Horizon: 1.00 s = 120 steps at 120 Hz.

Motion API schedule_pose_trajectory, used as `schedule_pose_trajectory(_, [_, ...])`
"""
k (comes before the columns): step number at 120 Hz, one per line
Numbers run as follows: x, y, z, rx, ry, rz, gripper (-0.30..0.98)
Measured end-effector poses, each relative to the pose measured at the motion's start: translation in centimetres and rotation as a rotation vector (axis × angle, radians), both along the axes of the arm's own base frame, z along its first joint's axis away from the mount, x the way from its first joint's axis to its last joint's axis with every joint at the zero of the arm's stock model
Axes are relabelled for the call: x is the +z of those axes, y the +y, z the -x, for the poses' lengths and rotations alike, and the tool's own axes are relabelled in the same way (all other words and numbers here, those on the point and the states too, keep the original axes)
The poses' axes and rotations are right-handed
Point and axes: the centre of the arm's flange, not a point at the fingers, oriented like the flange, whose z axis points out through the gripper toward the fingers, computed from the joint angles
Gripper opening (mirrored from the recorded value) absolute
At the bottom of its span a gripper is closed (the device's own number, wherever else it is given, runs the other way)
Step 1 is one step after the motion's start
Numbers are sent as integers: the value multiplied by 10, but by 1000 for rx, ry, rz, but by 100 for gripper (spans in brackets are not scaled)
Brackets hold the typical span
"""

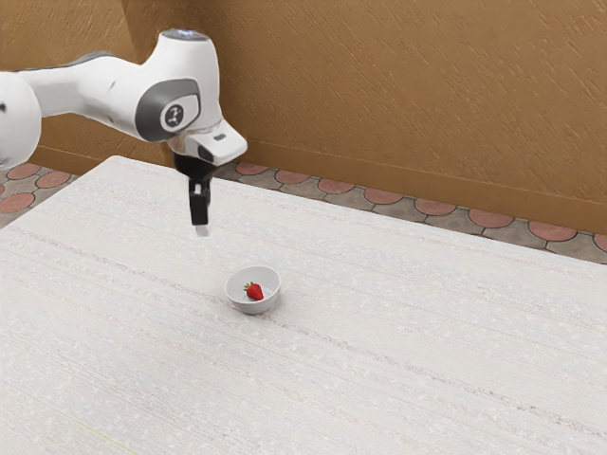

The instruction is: Take strawberry from the bowl

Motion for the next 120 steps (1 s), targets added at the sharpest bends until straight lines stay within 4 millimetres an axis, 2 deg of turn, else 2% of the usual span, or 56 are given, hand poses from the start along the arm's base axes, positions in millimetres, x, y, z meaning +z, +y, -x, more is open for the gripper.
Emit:
schedule_pose_trajectory(5, [-10,-4,-1,-71,21,-10,69])
schedule_pose_trajectory(12, [-32,-23,-4,-193,63,-12,69])
schedule_pose_trajectory(18, [-42,-31,-6,-272,78,-2,69])
schedule_pose_trajectory(29, [-61,-19,-13,-350,100,31,69])
schedule_pose_trajectory(38, [-77,-22,-18,-428,106,48,69])
schedule_pose_trajectory(52, [-85,-27,-24,-533,82,62,68])
schedule_pose_trajectory(82, [-119,-24,-33,-691,37,64,38])
schedule_pose_trajectory(92, [-127,-22,-37,-732,17,55,33])
schedule_pose_trajectory(120, [-168,-14,-46,-807,18,63,25])
